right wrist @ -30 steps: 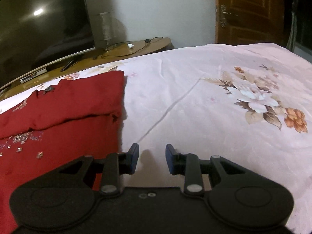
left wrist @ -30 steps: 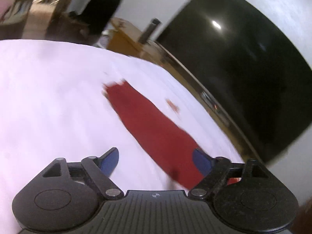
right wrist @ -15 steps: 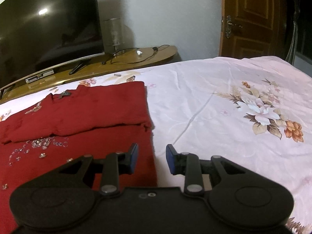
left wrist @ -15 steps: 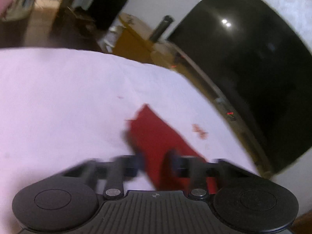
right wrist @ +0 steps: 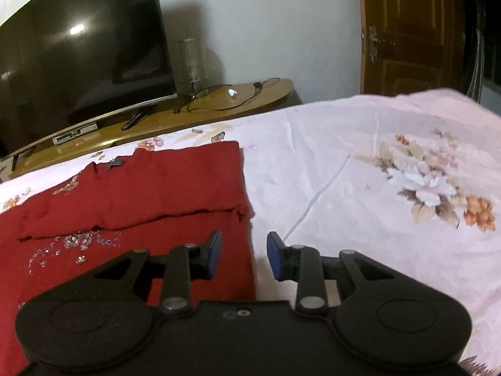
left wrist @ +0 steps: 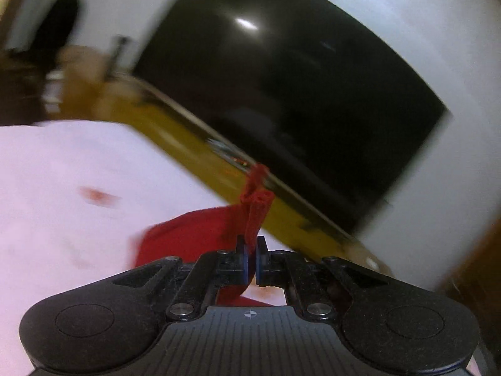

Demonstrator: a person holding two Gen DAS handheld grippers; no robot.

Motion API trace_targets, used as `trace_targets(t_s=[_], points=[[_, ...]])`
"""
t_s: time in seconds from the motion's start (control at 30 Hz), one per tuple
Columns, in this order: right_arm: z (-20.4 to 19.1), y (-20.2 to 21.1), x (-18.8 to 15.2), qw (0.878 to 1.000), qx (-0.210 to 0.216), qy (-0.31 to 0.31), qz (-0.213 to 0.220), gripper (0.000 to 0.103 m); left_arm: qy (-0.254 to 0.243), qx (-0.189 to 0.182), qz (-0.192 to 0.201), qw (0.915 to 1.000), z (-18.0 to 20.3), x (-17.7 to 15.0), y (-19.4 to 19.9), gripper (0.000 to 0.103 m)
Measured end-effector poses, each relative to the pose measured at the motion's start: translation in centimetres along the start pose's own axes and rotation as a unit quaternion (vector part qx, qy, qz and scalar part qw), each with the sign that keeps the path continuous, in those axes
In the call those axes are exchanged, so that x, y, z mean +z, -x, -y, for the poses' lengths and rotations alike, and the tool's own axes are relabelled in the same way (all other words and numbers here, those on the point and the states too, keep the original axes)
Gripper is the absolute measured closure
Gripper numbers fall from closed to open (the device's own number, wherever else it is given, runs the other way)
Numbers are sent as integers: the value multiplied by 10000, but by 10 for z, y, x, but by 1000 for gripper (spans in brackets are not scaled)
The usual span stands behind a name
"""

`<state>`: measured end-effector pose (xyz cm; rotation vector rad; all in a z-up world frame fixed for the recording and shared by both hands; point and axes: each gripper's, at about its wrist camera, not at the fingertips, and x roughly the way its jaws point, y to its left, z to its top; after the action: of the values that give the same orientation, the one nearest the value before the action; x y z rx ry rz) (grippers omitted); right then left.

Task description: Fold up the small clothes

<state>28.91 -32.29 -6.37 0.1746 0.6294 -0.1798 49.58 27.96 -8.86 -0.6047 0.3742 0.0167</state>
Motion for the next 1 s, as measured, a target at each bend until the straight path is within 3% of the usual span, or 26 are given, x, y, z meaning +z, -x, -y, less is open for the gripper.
trace_targets(t_s=[0.17, 0.33, 0.47, 0.57, 0.6, 0.63, 0.67, 0.7, 0.73, 0.83, 0.9, 0.93, 1.0], points=[[23, 5, 1, 9993, 145, -353, 41, 71, -720, -780, -668, 9921, 127, -59, -56, 99], [61, 14, 6, 9975, 6, -684, 192, 71, -1169, -1156, -1194, 9791, 220, -125, -102, 99], [92, 16, 6, 9951, -155, -952, 207, 69, -1490, -1157, -1676, 9676, 267, -181, -130, 99], [111, 14, 6, 9926, -223, -1181, 166, 68, -1958, -957, -2239, 9499, 294, -226, -153, 99], [116, 13, 7, 9918, -209, -1251, 145, 66, -2174, -864, -2247, 9459, 302, -236, -149, 95], [120, 12, 8, 9909, -170, -1330, 118, 62, -2344, -875, -2133, 9444, 310, -245, -139, 77], [122, 11, 8, 9903, -128, -1377, 106, 60, -2457, -973, -1985, 9438, 315, -244, -128, 65], [122, 10, 9, 9900, -70, -1405, 116, 58, -2501, -1042, -1803, 9455, 315, -237, -115, 43], [120, 7, 11, 9899, 16, -1410, 139, 57, -2546, -1003, -1587, 9487, 312, -228, -102, 38], [106, -7, 20, 9885, 368, -1465, 107, 56, -2669, -788, -1113, 9540, 278, -194, -60, 38], [83, -25, 29, 9854, 785, -1509, 37, 56, -2740, -258, -895, 9572, 242, -176, -38, 40], [70, -33, 34, 9837, 1000, -1495, -3, 56, -2757, 20, -823, 9577, 221, -168, -28, 50], [38, -52, 41, 9784, 1479, -1439, -104, 56, -2548, 513, -890, 9615, 179, -152, -17, 56]])
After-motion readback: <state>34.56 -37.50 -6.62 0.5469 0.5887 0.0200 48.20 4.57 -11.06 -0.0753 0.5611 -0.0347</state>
